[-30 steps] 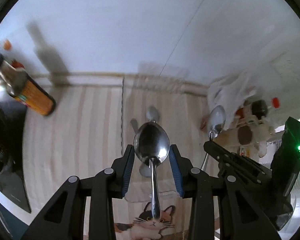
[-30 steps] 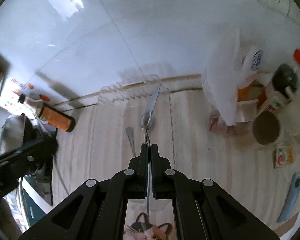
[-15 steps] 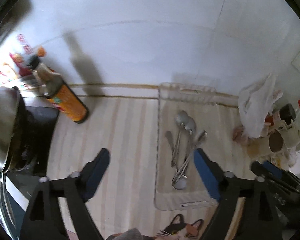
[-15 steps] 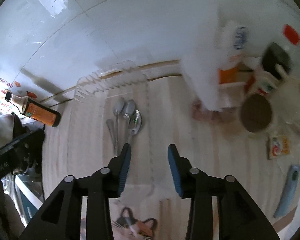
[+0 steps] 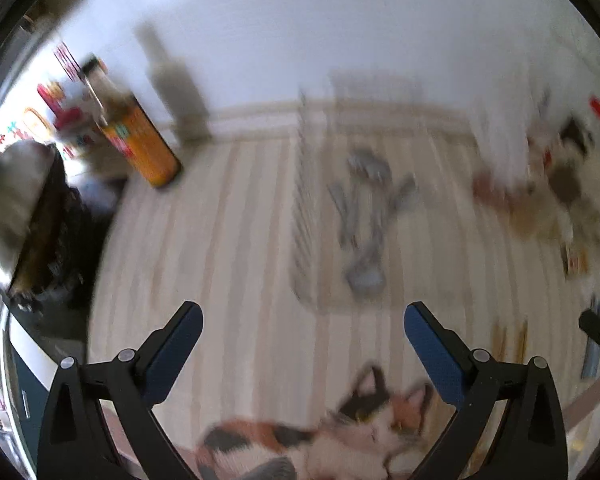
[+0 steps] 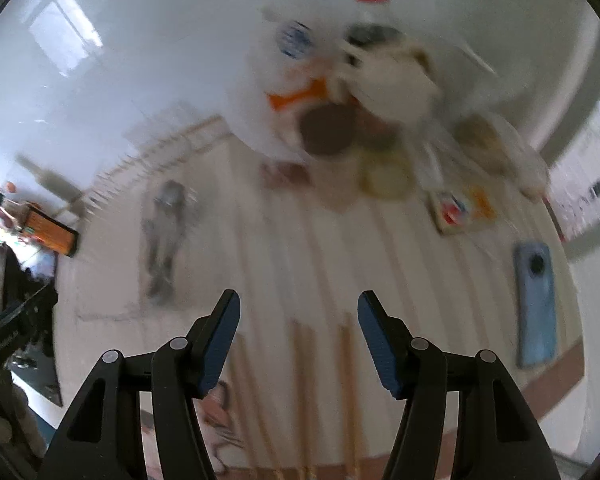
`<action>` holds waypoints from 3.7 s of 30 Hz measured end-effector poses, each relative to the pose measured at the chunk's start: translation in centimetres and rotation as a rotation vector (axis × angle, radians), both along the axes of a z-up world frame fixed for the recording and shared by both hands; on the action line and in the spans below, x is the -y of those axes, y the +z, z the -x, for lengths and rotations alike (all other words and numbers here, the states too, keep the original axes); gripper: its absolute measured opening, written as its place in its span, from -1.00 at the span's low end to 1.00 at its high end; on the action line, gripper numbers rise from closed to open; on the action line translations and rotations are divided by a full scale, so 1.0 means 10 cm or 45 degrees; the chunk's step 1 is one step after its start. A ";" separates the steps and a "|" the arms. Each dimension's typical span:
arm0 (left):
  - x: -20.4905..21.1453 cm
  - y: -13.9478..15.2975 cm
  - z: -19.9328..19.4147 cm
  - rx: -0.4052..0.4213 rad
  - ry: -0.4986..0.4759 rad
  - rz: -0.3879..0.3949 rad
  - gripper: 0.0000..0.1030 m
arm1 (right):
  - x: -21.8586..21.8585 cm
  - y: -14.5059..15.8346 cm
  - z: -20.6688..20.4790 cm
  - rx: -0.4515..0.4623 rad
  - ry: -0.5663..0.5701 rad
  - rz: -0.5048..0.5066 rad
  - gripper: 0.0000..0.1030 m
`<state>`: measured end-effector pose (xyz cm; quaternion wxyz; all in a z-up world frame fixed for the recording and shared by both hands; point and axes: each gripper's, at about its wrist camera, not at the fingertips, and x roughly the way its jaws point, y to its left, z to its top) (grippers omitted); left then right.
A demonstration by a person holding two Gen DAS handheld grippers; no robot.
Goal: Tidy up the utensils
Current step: 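Move both tools back toward the wooden chopsticks on the mat, then grasp a chopstick with the left tool while the right tool grasps chopsticks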
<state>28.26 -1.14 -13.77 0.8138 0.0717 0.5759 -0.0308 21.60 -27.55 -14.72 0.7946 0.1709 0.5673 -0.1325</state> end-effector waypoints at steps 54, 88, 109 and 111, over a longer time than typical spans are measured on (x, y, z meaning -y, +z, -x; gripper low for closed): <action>0.46 -0.98 0.70 -0.551 -0.100 0.390 -0.37 | -0.39 -1.34 0.77 -0.426 0.147 -0.271 -0.85; -0.50 -1.04 0.67 -0.479 0.011 0.165 -0.91 | -0.48 -1.32 0.69 -0.461 0.135 -0.221 -0.86; -0.49 -1.13 0.67 -0.479 0.006 0.156 -0.90 | -1.27 -1.31 0.53 -0.492 0.418 -0.001 -0.86; -0.48 -1.13 0.67 -0.480 0.005 0.153 -0.90 | -1.32 -1.31 0.51 -0.503 0.433 0.016 -0.85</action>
